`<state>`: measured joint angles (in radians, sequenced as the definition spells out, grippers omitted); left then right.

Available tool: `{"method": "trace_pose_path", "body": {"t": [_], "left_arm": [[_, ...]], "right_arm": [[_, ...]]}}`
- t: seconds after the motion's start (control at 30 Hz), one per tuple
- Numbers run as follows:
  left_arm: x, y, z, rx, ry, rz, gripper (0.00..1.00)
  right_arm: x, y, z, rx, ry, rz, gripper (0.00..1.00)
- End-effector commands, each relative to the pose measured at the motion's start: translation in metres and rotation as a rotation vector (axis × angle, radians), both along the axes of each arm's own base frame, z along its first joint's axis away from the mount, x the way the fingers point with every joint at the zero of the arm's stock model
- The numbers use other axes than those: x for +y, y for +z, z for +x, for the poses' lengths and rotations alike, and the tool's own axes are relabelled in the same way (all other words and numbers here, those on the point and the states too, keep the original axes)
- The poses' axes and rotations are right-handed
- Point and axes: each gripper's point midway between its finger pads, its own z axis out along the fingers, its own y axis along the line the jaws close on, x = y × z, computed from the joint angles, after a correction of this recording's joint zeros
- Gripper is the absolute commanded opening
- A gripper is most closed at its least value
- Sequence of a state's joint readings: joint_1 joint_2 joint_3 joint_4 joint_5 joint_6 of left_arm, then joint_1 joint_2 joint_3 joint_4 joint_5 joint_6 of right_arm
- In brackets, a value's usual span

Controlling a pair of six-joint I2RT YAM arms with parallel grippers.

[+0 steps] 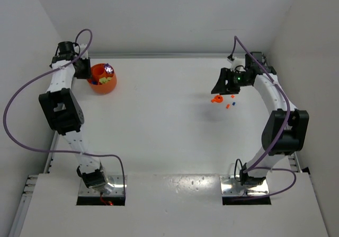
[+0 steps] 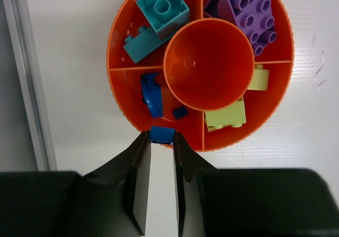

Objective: Sort the legos into containers by color

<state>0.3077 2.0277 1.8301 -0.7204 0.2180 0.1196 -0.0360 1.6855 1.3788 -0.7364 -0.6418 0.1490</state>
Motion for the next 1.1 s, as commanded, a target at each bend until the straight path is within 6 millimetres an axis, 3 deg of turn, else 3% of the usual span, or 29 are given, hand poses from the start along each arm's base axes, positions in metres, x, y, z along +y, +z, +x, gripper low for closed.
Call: {"method": "trace_pose_path", "body": {"t": [0.0,0.33,0.7,0.9,1.03,1.07], "left_arm": [[0.012,0.013,0.012,-0.041,0.016,0.022,0.06],[0.015,0.011,0.016,-0.041,0.022,0.03,0.26],[0.008,0.018,0.017,-0.063,-0.013,0.006,0.37],[-0.002,0.051,0.018,-0.143,-0.057,-0.002,0.38],[-0.036,0.094,0.002,-0.246,-0.195,-0.079,0.38],[-0.046,0.111,-0.01,-0.283,-0.233,-0.089,0.38]], "right_arm": [[0.001,0.017,0.01,-0.067,0.015,-0.003,0.58],[-0.001,0.012,0.009,-0.054,0.016,-0.014,0.58],[-0.001,0.012,0.009,-0.054,0.016,-0.014,0.58],[-0.007,0.011,0.011,-0.079,0.016,-0.061,0.58],[-0.028,-0.007,0.003,-0.063,0.039,-0.204,0.55],[-0.039,-0.016,0.001,-0.044,0.037,-0.267,0.53]]}}
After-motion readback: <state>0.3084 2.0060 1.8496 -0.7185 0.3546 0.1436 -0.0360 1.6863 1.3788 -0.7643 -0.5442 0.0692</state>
